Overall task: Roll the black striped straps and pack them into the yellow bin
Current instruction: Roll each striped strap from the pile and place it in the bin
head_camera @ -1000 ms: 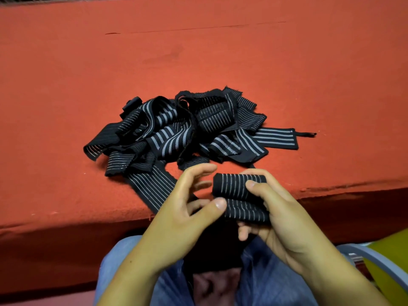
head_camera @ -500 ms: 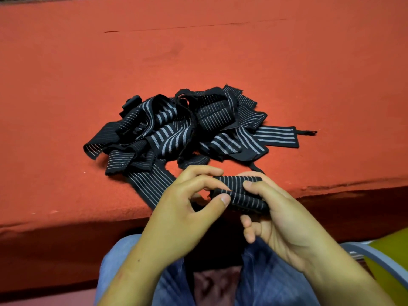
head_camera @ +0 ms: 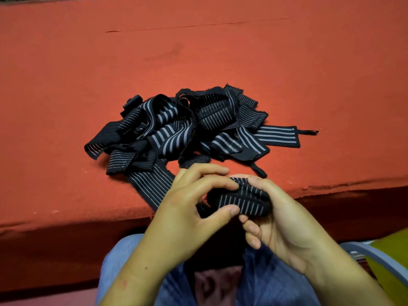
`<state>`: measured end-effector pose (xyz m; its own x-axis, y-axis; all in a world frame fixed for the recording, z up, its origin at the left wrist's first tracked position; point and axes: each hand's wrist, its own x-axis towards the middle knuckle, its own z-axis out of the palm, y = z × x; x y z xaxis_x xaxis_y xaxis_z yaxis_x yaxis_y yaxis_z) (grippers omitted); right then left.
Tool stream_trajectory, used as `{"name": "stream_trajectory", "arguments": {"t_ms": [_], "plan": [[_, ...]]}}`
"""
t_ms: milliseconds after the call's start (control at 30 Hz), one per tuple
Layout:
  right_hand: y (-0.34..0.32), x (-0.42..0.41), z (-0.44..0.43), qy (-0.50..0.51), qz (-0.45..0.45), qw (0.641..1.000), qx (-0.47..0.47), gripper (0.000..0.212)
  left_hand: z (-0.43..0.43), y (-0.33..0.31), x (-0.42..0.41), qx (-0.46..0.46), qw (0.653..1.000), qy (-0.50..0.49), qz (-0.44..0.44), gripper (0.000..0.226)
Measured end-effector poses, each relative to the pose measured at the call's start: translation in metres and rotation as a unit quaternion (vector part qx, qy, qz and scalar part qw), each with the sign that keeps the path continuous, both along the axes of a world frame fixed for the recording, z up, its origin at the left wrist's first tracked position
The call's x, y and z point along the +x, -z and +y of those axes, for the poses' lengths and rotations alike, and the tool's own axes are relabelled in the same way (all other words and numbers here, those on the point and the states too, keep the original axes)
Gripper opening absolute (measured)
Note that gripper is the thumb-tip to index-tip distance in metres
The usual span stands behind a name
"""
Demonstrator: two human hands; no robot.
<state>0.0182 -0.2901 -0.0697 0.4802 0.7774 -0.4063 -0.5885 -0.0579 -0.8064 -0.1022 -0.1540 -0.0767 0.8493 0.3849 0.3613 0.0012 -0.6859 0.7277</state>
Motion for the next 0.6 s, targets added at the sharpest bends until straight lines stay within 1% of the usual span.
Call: {"name": "stream_trajectory", "arguments": {"t_ms": [100,200,267,367,467,533,600], "plan": [[0.0002,0.0006,-0.0008,-0.006,0.014,1.000,0.007,0.036,-0.0011,0.0005,0.0020,0.017,1.000,-0.010,-0.010,0.023],[0.0012,-0.0003,-0.0009,-0.005,0.028,1.000,0.010,0.039,-0.0015,0.0006,0.0028,0.009,0.999,-0.030,-0.008,0.015],[0.0015,-0.0004,-0.0008,0.016,0.022,1.000,0.002,0.038,-0.0014,0.0014,0.0021,-0.011,1.000,-0.026,-0.002,0.012],[0.0012,0.0015,-0.0002,0.047,-0.001,0.999,-0.005,0.033,0.0003,0.0018,-0.0016,-0.047,0.999,0.008,0.016,0.011],[0.0021,0.0045,-0.0008,0.053,-0.019,0.998,-0.008,0.033,0.0007,-0.0009,-0.0029,-0.043,0.998,0.026,0.036,0.012],[0.0036,0.0048,-0.0012,0.052,-0.022,0.998,-0.007,0.034,-0.0006,-0.0021,-0.0021,-0.048,0.998,0.020,0.032,0.017],[0.0054,0.0044,-0.0005,0.046,-0.027,0.999,-0.002,0.035,-0.0005,-0.0009,0.0000,-0.036,0.999,-0.002,0.018,0.011]]}}
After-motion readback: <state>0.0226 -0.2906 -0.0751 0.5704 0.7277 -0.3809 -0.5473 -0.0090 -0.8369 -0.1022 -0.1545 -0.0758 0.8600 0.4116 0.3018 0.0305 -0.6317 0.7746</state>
